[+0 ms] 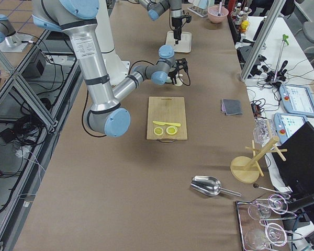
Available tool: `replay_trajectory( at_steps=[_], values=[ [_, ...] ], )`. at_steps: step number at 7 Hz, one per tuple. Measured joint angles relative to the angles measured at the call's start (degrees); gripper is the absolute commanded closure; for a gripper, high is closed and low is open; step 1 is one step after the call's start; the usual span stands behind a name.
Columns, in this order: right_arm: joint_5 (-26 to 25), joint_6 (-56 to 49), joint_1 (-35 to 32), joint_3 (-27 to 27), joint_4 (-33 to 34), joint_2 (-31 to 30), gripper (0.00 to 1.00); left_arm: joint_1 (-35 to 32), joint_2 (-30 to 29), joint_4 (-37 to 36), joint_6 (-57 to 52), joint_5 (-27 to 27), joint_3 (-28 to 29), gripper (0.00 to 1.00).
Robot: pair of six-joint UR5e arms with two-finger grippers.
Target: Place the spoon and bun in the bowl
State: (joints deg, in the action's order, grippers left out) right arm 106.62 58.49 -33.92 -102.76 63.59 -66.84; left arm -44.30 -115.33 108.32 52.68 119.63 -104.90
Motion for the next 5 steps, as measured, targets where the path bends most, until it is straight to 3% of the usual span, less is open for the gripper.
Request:
replay_trajectory(
  at_steps=[1, 2, 3, 5],
  values=[
    [-4.33, -0.17, 3.76, 0.23, 2.23, 3.54, 1.0, -2.13, 1.6, 0.06, -2.41, 2.02, -0.26, 0.02],
    [-6.83, -0.5, 6.21, 0.42, 5.91, 7.02, 0.14, -3.48, 2.39, 0.08, -3.66, 3.07, -0.2, 0.02],
    [-8.86, -0.58, 7.95, 0.55, 8.61, 8.99, 0.01, -4.13, 2.65, 0.08, -4.14, 3.46, 0.01, 0.02],
    [-11.63, -0.11, 9.4, 0.8, 10.12, 9.46, 0.0, -4.51, 2.76, 0.11, -4.32, 3.63, 0.26, 0.02]
  ],
)
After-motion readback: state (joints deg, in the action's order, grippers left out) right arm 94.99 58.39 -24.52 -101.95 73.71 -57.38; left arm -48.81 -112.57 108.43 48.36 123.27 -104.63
